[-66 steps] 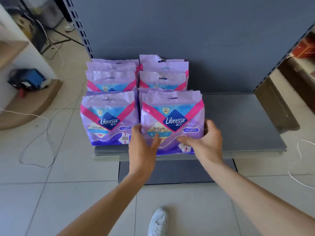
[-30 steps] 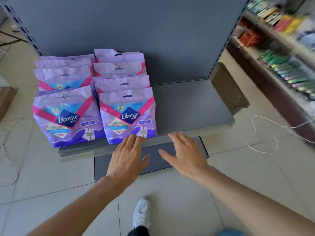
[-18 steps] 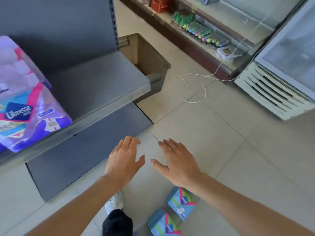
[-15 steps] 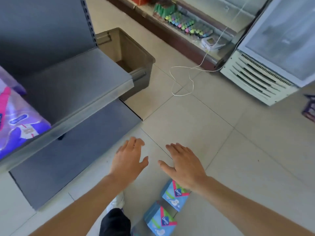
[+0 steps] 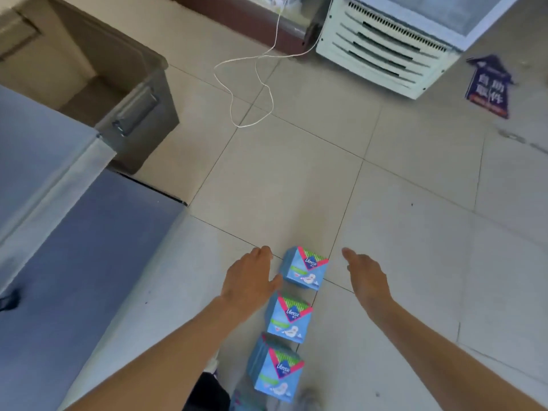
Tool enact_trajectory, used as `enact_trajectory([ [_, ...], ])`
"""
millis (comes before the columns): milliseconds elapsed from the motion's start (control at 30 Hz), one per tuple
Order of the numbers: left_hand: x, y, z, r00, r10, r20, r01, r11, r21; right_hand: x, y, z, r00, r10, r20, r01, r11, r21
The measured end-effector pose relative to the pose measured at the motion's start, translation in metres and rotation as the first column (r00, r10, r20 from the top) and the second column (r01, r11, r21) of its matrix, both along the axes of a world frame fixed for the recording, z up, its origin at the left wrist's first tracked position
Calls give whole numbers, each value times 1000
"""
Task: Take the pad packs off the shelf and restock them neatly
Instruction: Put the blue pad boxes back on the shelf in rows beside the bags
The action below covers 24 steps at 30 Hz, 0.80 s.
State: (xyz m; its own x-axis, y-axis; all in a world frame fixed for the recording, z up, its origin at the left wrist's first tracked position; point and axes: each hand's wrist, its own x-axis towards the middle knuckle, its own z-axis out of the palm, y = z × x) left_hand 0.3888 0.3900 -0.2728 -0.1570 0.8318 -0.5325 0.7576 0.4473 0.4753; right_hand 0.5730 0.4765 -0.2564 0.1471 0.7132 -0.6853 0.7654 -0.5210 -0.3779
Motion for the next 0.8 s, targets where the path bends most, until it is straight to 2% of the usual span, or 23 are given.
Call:
enact_trajectory([
  [100,13,19,-38,988,133,85,-123,986,-112,15,11,-38,968,-237,-85,234,971,-45],
  [233,41,45,-99,928,350,126,-306,911,-277,45,18,-110,951,-297,-84,285,950,-123],
  [300,54,59,-131,925,362,117,-310,895,-322,55,24,-147,944,-317,-91,301,941,-156],
  [533,88,112,-242,949,288,127,-229,909,-348,75,59,-270,970,-238,-47,224,954,-200],
  [700,104,111,-290,955,281,99,-198,847,-492,79,61,-320,959,-271,-86,238,931,-277],
  [800,111,100,-301,945,317,76,-233,819,-524,76,54,-331,934,-321,-155,259,910,-323],
])
